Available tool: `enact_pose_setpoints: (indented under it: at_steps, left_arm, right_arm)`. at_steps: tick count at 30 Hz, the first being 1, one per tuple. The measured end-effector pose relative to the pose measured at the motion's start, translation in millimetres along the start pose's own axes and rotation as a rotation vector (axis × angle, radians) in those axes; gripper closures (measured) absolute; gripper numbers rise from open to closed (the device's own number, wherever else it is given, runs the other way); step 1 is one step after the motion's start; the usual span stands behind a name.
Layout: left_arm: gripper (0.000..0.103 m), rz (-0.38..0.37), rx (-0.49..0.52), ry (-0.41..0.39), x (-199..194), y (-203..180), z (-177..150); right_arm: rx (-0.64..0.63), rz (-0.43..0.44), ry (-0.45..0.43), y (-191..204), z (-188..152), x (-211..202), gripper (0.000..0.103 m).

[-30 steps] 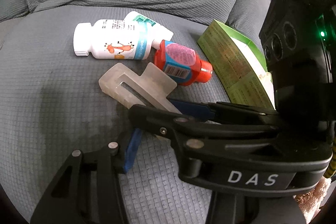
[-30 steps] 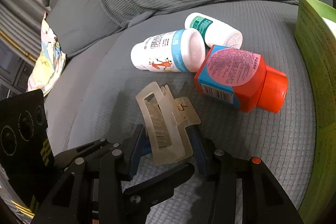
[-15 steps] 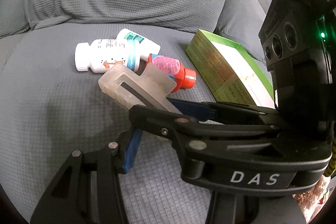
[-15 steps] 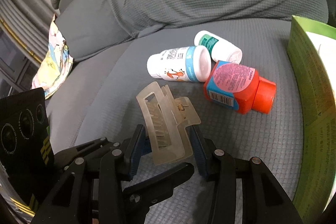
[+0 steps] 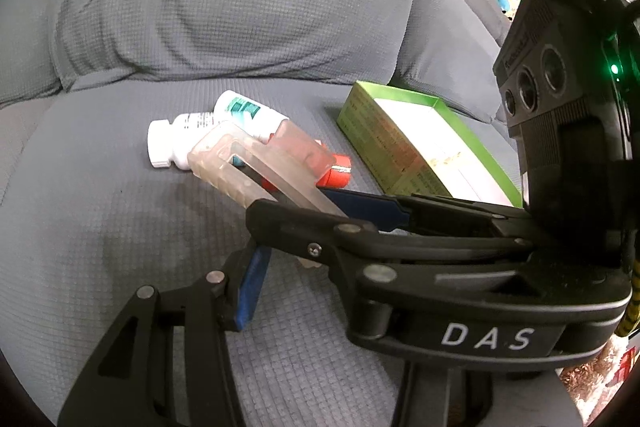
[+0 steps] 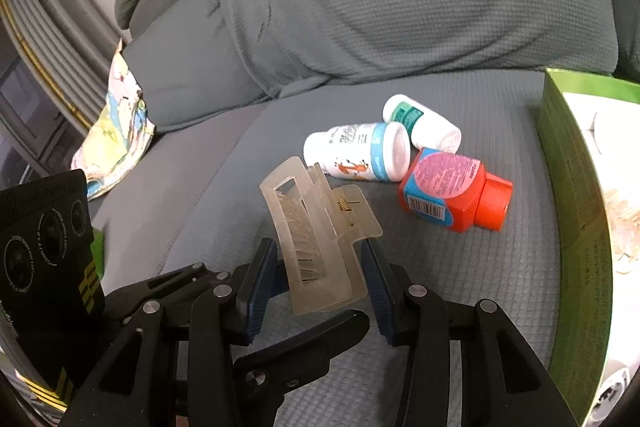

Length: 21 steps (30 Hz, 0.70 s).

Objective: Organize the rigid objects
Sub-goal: 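Lift the claw clip with the right gripper and carry it over the box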

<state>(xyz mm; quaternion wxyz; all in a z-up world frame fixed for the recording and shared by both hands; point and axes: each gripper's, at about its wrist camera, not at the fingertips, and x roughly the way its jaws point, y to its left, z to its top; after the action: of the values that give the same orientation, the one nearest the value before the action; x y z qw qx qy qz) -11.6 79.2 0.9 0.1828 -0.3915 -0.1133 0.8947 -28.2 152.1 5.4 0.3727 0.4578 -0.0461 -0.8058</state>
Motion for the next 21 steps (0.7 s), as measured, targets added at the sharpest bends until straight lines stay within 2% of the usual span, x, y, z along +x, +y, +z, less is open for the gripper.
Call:
enact_pose_setpoints:
  at_steps: [11, 21]
  left_arm:
    - [0.059, -0.017, 0.058, -0.048, -20, -7, 0]
    - [0.059, -0.032, 0.136, -0.084, -28, -34, 9]
  right_arm:
    - [-0.027, -0.020, -0.079, 8, -1, -30, 0.056]
    - [-0.025, -0.047, -0.155, 2, 0, -61, 0.056]
